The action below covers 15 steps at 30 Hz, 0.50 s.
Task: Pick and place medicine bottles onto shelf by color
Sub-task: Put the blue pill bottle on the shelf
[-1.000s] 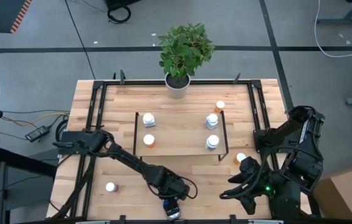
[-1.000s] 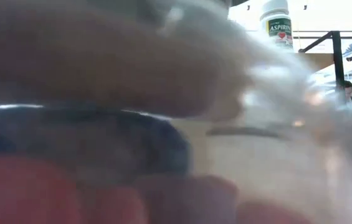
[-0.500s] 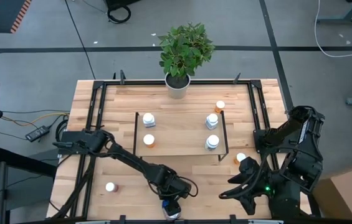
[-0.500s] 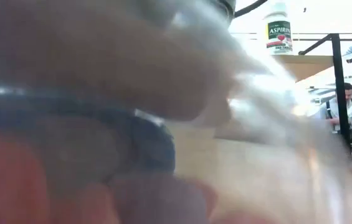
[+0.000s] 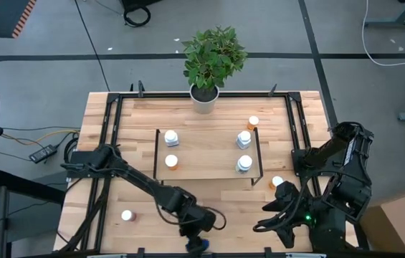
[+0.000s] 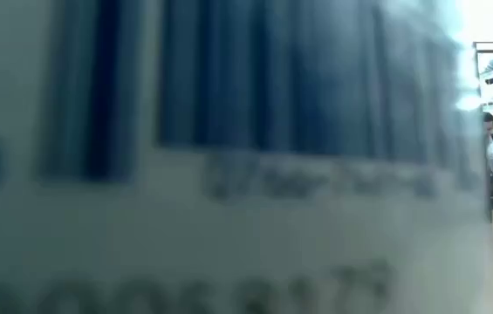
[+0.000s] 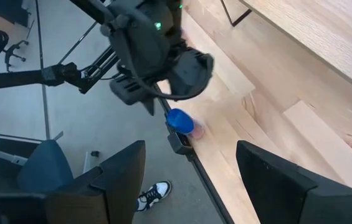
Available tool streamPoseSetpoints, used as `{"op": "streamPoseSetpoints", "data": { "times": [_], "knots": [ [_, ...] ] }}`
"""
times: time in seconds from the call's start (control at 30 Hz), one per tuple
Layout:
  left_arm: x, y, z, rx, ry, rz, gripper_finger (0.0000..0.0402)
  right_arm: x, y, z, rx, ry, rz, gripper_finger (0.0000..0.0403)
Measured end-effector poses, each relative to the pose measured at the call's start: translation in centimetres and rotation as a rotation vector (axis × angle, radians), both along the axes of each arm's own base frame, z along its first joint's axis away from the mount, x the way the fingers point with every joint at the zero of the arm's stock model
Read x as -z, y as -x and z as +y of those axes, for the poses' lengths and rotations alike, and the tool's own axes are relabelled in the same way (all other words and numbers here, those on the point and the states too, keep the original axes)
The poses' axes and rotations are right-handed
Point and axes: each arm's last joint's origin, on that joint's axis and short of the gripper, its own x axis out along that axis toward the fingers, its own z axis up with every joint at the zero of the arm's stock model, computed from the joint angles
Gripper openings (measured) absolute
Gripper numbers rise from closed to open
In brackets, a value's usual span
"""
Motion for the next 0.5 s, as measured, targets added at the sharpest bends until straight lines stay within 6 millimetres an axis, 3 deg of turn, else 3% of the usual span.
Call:
{"op": "streamPoseSetpoints", "data": {
  "times": [0.37,0.5],
  "knots": [
    [-0.09,-0.08,-0.03,-0.027,-0.020,-0.012,0.0297,0.00,0.00,0.00,-0.003,0.006,-0.002,0.0259],
    [-0.03,-0.12,-0.13,0.008,-0.102,-0.109,0.0297,0.00,0.00,0.00,-0.004,0.007,-0.002,0.0259]
  ]
}}
